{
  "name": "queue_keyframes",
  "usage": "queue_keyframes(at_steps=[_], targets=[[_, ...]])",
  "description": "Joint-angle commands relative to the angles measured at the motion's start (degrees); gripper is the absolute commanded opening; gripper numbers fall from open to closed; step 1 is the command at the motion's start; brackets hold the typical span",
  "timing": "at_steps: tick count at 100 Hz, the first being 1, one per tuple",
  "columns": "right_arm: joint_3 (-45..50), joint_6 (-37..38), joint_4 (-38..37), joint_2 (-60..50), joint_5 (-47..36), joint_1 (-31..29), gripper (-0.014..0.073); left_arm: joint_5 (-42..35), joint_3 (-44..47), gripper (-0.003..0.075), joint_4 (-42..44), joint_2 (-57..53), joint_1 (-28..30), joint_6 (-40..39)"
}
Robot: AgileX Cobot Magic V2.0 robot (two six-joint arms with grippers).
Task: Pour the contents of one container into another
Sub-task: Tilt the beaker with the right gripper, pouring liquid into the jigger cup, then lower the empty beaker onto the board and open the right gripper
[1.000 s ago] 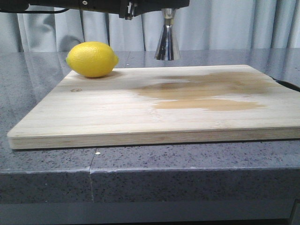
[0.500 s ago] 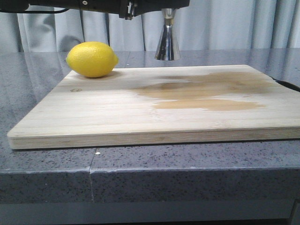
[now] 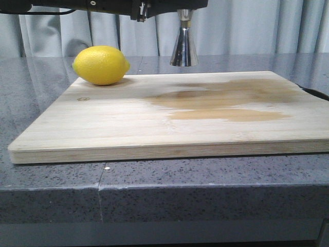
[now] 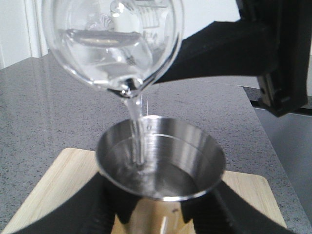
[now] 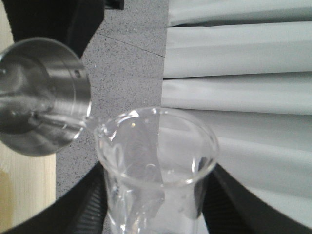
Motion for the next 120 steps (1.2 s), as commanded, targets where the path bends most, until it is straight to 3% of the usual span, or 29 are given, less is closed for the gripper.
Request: queue_keyframes(at_steps=[1,69,101,120], targets=[[-2.23,-1.63,-1.42,-1.88,-4.57,0.04,0.0298,2.93,-1.79,0.0292,-4.44,-3.09,-0.03,-0.4],[-2.23,-2.44,-1.05,-1.88,-5.91,1.42,0.0298,2.93,-1.79,0.0292,-4.44,-3.09,-0.03,-0.4],[-2.23,27.53,-0.63,-5.25,-5.39,0.81,0.0298,2.93,-1.79,0.0292,-4.44,-3.09,-0.03,-0.4],[-1.44,44.82,-0.2,-10.54,-1.88,-3.32,0.0298,2.93,-1.79,0.0292,-4.44,-3.09,-0.03,-0.4]])
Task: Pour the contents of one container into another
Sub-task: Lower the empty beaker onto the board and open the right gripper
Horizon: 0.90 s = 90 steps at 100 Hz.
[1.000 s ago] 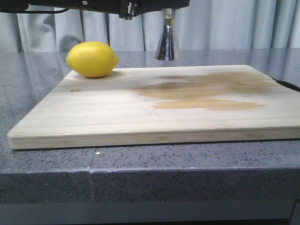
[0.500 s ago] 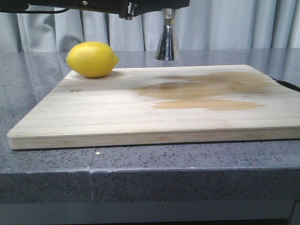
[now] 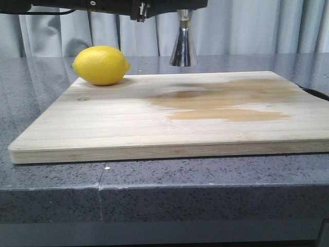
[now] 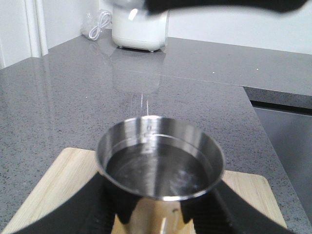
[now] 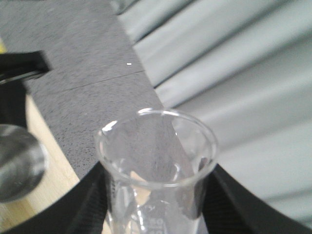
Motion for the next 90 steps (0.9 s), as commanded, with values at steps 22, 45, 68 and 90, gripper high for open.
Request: queue_keyframes(at_steps=[22,45,68,90], targets=[[10.32,15.6,4.3,-13.32,-7.13,-7.54,0.0298,2.93,-1.79,0.0292,-4.53,-3.09,-0.03,-0.4],[28.22,17.76,11.98,-21.21,-21.65,-11.31,0.0298,2.93,-1.79,0.0292,-4.53,-3.09,-0.03,-0.4],[42.41,17.76,20.1,-23.34,-34.72,-13.26,0.0298,2.93,-1.79,0.0292,-4.53,-3.09,-0.03,-0.4],[54.9,17.76,22.95,-23.22,-53.14,-13.26,0.0298,2.93,-1.79,0.0292,-4.53,-3.09,-0.03,-0.4]])
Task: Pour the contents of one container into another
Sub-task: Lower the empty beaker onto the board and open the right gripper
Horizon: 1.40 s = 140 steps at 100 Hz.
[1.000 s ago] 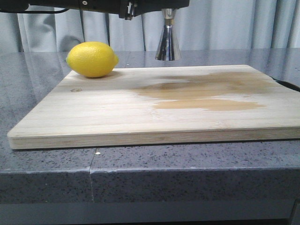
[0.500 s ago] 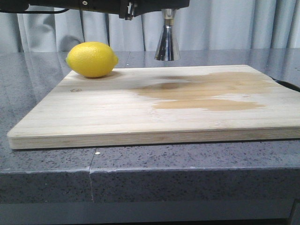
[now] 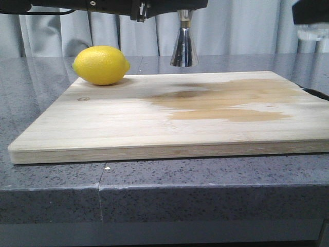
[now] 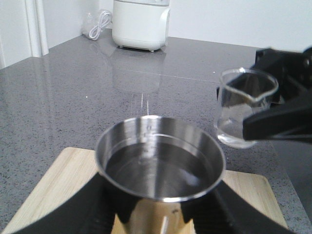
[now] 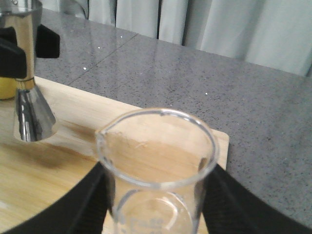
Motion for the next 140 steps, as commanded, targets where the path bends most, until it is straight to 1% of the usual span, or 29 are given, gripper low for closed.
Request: queue_keyframes(at_steps=[1,8,20,32,43,56,76,97,116,123,140], targets=[[2.29,0.14,2.12,-1.09,-13.52,-0.49,0.0298,2.97,-1.79,0.0292,-4.53,-3.09,-0.03,-0.4],[4.54,0.14,2.69,-1.0,-15.96,-0.49,0.0298,2.97,-1.79,0.0292,-4.53,-3.09,-0.03,-0.4],[6.82,0.14,4.59,0.31,-17.41,-0.49,0.0298,2.97,-1.79,0.0292,-4.53,-3.09,-0.03,-0.4],[8.87,0.14,7.0,3.65,-22.3,-0.49,0.0298,2.97,-1.79,0.0292,-4.53,-3.09,-0.03,-0.4],[10.09,0.14,7.02,6.74,-26.75,-0.49,0.0298,2.97,-1.79,0.0292,-4.53,-3.09,-0.03,-0.4],[10.23,0.14,7.02,10.51,-28.59,-0.49,0.0298,2.97,-1.79,0.0292,-4.53,-3.09,-0.03,-0.4],[10.23,0.14,7.02,16.01,-34.23,-0.49,0.0298,2.97,-1.79,0.0292,-4.53,-3.09,-0.03,-0.4],[10.23,2.33,6.35,18.92,-36.7,-0.37,0.0298,2.97,-1.79,0.0292,-4.53,-3.09,-0.03,-0.4],[10.23,2.32,6.35,19.06,-36.92,-0.37,0.03,2.97,-1.79,0.0292,-4.53,-3.09,-0.03,-0.4],[10.23,2.32,6.35,19.06,-36.92,-0.37,0.0314,2.97,-1.79,0.0292,-4.53,-3.09,-0.03,-0.4],[10.23,2.32,6.35,19.06,-36.92,-0.37,0.043,2.97,-1.79,0.0292,-4.53,-3.09,-0.03,-0.4]])
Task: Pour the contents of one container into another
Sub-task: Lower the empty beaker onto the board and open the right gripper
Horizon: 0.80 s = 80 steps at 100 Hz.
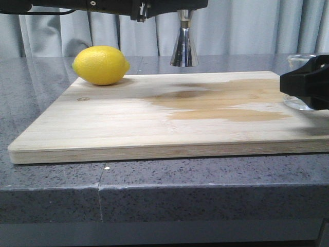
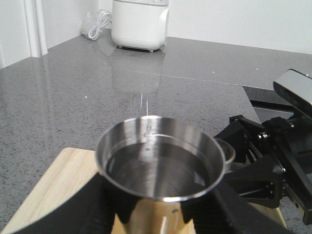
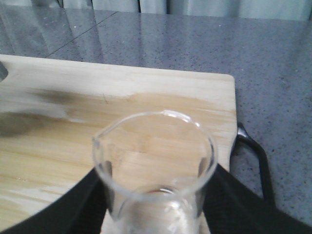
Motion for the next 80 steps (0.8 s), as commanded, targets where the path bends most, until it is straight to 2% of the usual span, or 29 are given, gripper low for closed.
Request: queue_keyframes(at_steps=[1,16,47,71,80], targets=[[-1.31,0.15,-0.58,-0.89,-4.63,-0.37,0.0435,2.97,-1.79,0.0292,-4.53,-3.09,-0.03,-0.4],[-1.31,0.15,-0.58,-1.59,-5.42,-0.37,0.05,2.97,-1.79,0.0292,-4.53,-3.09,-0.03,-0.4],[-1.9,0.05,-0.58,-10.99,-5.17,-0.37,0.05,2.97,-1.79,0.0292,-4.53,-3.09,-0.03,-0.4],[-4.3,-0.18,-0.58,-19.49,1.59,-0.37,0.05,2.97,-1.79,0.0292,-4.53,-3.09,-0.03,-0.4],[-4.81,-2.35,-0.58,-22.17,3.26,-0.37,0.05,2.97,-1.79,0.0292,-4.53,-3.09,-0.03,-0.4]])
